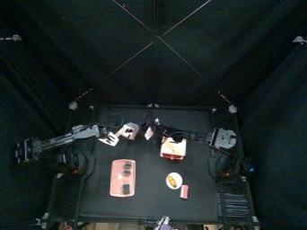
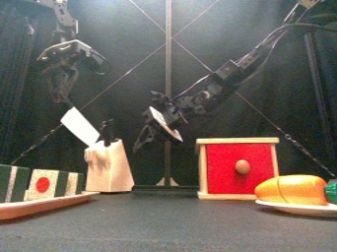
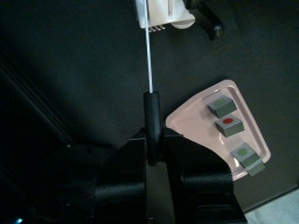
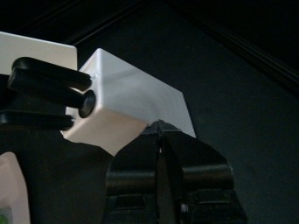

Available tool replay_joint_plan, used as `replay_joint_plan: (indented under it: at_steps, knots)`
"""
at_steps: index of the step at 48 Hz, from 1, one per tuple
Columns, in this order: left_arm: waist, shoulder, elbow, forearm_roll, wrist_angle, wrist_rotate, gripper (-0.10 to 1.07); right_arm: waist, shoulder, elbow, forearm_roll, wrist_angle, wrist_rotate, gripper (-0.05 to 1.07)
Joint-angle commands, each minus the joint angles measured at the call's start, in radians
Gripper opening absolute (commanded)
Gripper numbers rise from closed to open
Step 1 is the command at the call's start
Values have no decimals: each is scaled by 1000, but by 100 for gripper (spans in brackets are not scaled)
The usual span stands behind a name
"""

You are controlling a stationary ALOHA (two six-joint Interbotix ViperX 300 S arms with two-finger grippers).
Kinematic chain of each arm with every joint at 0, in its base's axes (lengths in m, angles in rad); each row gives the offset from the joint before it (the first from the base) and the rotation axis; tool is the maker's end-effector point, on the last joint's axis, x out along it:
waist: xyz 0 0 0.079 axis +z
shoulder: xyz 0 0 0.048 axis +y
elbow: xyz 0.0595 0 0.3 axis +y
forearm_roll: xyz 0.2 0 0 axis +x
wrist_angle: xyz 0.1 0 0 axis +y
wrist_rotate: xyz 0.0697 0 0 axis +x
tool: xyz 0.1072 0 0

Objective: Put cleaver back in holder

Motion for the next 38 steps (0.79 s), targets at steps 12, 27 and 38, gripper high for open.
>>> replay_joint_plan:
  at_steps: [12, 27, 38]
  knots:
    - [29, 35, -28, -41, -3, 48, 24, 2, -2, -55, -2, 9, -2, 22]
    - [75, 58, -72, -46, -3, 80, 24, 3, 18, -80, -9, 31, -3, 22]
    - [100, 118, -123, -69, 12, 130, 24, 3, 21, -84, -9, 35, -3, 22]
